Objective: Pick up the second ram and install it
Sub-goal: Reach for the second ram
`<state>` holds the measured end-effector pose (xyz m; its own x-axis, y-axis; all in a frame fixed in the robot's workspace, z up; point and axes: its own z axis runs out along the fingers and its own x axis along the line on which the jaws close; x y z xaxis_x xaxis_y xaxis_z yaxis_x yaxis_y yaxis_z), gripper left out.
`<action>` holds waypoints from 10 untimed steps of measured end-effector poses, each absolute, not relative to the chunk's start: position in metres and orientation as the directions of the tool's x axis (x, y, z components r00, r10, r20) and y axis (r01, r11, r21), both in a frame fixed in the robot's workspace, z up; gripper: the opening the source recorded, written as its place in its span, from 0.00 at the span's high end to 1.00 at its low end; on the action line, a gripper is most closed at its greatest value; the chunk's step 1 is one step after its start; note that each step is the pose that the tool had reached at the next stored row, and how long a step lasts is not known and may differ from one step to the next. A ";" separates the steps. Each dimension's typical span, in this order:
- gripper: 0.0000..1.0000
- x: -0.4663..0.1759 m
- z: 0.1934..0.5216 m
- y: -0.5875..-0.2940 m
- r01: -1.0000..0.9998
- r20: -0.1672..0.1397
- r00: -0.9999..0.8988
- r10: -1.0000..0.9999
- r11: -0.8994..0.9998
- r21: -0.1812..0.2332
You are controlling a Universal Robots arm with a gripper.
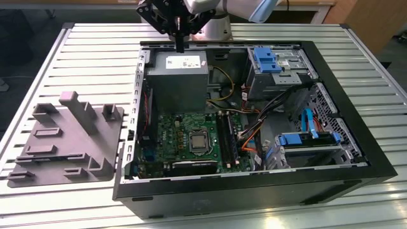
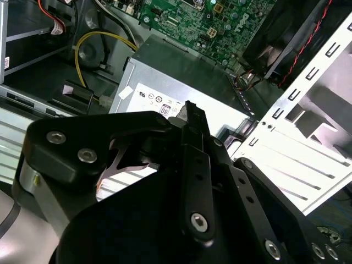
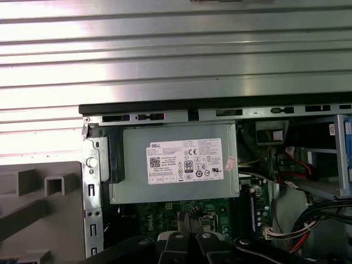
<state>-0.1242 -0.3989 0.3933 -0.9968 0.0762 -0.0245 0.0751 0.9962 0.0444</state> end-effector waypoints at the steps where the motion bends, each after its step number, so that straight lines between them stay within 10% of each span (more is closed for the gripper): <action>1: 0.89 -0.125 0.393 -0.399 0.075 -0.024 -0.997 0.076 0.996 0.044; 10: 0.89 -0.128 0.393 -0.399 0.075 -0.024 -0.997 0.076 0.996 0.044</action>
<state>-0.1280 -0.3989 0.3933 -0.9968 0.0762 -0.0245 0.0751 0.9962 0.0443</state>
